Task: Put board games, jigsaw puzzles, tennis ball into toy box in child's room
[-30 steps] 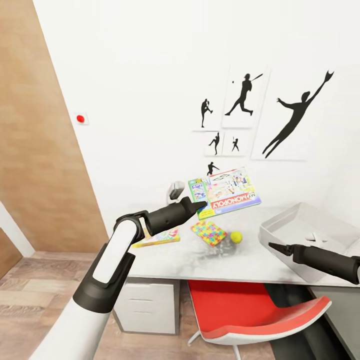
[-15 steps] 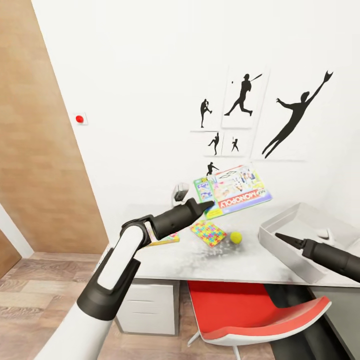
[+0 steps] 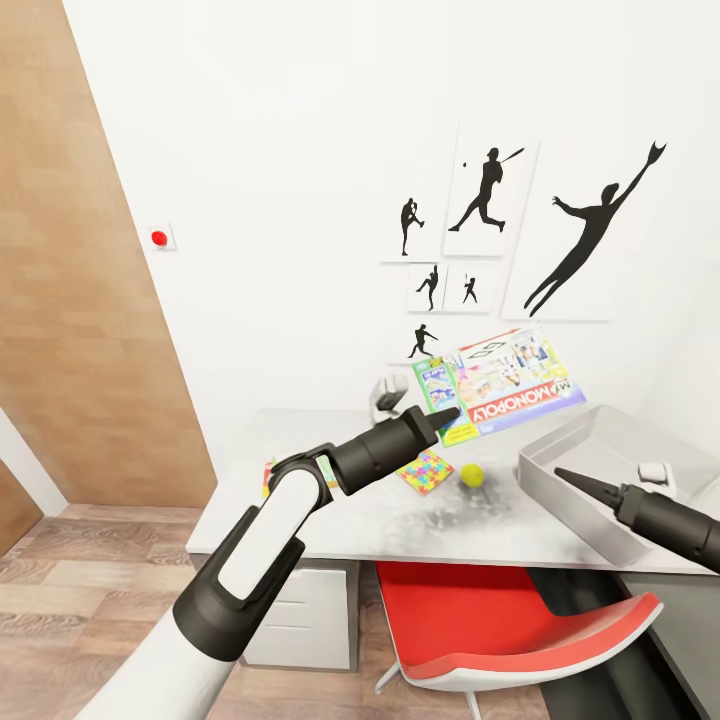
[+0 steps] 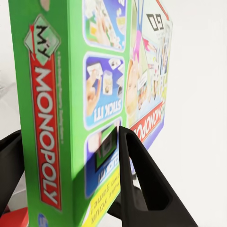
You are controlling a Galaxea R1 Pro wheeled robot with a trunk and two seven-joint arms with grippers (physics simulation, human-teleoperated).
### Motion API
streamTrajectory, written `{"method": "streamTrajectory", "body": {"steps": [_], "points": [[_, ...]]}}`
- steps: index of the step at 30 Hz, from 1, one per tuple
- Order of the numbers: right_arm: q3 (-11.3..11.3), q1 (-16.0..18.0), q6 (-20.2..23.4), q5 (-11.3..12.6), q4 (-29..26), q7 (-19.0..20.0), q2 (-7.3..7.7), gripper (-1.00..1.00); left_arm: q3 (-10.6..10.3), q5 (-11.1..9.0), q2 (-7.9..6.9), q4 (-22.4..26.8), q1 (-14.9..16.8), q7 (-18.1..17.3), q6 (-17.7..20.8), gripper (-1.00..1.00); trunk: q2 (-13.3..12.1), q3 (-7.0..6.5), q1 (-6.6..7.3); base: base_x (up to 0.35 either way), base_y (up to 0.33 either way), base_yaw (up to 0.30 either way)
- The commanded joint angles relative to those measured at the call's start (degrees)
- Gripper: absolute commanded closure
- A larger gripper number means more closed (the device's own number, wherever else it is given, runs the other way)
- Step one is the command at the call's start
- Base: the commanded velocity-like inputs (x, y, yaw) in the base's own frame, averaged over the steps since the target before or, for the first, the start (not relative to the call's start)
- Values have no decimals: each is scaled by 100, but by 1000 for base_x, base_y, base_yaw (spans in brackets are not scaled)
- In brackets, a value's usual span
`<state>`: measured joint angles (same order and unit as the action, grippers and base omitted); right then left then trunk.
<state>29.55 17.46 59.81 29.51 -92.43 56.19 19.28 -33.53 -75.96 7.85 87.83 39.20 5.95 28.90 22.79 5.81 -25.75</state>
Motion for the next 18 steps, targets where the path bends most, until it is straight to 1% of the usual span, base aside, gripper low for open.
{"method": "streamTrajectory", "body": {"steps": [1, 7, 12, 18], "points": [[7, 4, 19, -20, -1, 56, 2, -100, -2, -58, 0, 8, 6, 78, 16, 100, 13, 13, -4, 0, 0, 0], [13, 2, 19, -37, 0, 121, 11, -100, 8, -129, -22, 6, 78, 91, 91, 100, 13, 12, -4, 0, 0, -8], [21, 12, 19, -51, 0, 122, 28, -100, 15, -155, -37, 6, 139, 94, 204, 100, 13, -5, -4, 0, 0, -152], [17, 12, 19, -58, -2, 126, 205, -100, 21, -161, -58, 7, 155, 42, 240, 100, 13, -34, -4, 0, 0, -223]]}}
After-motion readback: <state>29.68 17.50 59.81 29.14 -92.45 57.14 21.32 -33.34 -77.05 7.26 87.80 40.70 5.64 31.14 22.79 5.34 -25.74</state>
